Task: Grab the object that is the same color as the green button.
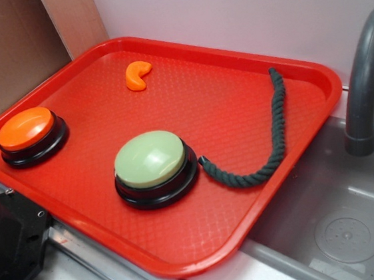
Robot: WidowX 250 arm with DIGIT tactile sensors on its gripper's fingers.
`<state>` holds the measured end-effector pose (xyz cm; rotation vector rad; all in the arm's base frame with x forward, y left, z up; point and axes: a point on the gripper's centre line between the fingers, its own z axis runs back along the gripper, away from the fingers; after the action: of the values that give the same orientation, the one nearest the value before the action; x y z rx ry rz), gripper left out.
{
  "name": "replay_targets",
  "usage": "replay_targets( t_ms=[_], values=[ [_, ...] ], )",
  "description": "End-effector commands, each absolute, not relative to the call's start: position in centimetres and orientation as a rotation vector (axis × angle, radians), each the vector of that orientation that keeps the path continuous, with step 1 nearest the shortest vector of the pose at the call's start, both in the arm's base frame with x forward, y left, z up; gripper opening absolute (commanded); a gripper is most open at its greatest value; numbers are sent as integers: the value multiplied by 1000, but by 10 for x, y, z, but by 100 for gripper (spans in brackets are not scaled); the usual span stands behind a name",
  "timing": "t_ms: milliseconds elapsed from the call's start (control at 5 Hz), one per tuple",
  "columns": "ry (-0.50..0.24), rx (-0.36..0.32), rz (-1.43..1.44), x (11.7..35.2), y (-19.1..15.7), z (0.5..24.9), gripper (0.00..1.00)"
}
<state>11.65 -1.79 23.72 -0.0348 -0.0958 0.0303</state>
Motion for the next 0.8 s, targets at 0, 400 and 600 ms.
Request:
replay_targets(
  t_ms=[0, 400, 600],
  values=[
    [-96, -35, 30, 116, -18, 237, 100],
    [-77, -90, 422, 149, -27, 219, 100],
    [-75, -94, 528, 179, -41, 203, 100]
  ],
)
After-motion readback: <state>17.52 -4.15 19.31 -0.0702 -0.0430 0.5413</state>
